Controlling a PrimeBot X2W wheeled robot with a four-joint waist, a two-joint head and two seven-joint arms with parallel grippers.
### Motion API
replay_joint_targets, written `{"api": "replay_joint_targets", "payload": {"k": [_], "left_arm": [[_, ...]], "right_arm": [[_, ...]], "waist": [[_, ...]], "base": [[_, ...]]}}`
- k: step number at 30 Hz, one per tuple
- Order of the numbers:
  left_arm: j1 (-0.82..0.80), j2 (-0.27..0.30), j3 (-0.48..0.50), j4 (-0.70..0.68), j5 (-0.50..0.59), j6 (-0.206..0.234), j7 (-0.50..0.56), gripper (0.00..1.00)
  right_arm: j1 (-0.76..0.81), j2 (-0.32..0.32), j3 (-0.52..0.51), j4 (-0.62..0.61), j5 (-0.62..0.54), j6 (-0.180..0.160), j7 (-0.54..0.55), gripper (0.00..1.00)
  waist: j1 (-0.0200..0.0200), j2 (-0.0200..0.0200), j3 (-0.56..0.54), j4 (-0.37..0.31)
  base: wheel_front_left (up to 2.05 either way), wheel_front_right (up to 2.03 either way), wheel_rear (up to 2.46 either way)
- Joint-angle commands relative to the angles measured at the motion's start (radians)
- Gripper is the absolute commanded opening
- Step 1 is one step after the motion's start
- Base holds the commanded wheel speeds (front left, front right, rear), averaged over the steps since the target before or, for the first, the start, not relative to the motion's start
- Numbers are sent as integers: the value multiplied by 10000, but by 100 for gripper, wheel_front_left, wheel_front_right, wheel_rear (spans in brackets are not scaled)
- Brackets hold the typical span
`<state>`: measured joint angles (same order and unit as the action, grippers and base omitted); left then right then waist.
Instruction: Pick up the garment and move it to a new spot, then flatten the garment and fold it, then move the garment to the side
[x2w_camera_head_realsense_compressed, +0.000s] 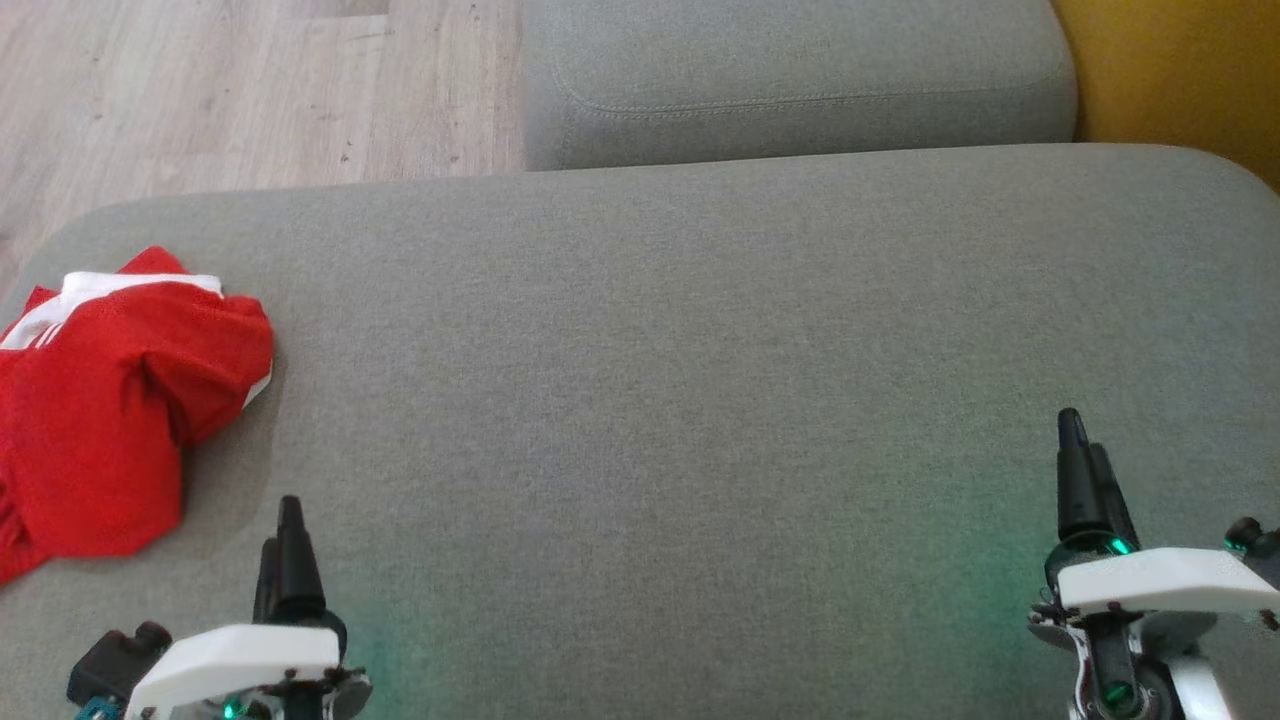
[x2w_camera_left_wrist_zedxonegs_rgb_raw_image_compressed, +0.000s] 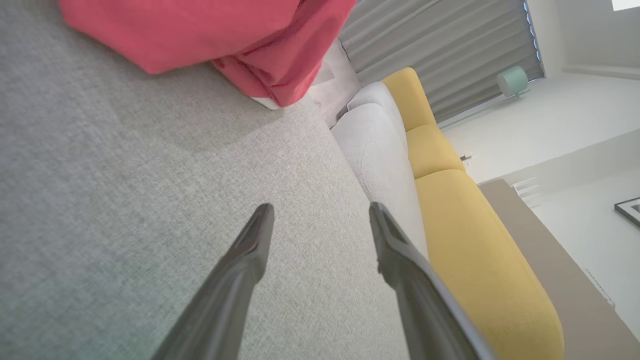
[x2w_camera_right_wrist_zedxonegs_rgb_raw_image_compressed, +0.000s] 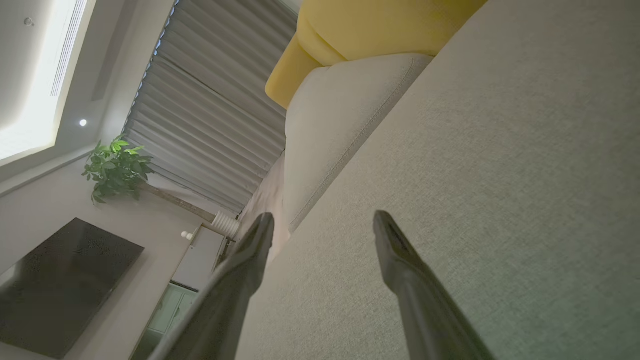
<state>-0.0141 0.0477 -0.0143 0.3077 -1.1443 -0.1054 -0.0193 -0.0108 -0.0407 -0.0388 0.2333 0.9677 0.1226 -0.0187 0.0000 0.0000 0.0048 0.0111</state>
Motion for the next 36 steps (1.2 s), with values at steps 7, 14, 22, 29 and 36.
{"api": "replay_joint_targets", "payload": {"k": [7,14,22,29,36], "left_arm": [[-378,119,-51,-311,1114,-15,-300,100],[-389,150,-130,-372,2120,-35,-508,100],[-387,199,-215,-363,3261,-68,-745,100],[-387,272,-316,-148,4256,-85,-953,100],[-471,350,-415,98,5246,-71,-1161,100]], "right_arm": [[-432,-89,98,-407,-1188,36,-319,100],[-429,-85,276,-351,-2123,40,-525,100],[-404,-86,488,-244,-3062,45,-762,100],[-422,-89,648,-58,-3991,50,-968,100],[-455,-92,782,66,-4975,54,-1174,100]], "waist": [[0,0,-11,18],[0,0,-12,71],[0,0,-32,118],[0,0,-45,118],[0,0,-47,106]], "base": [[0,0,0],[0,0,0],[0,0,0],[0,0,0],[0,0,0]]}}
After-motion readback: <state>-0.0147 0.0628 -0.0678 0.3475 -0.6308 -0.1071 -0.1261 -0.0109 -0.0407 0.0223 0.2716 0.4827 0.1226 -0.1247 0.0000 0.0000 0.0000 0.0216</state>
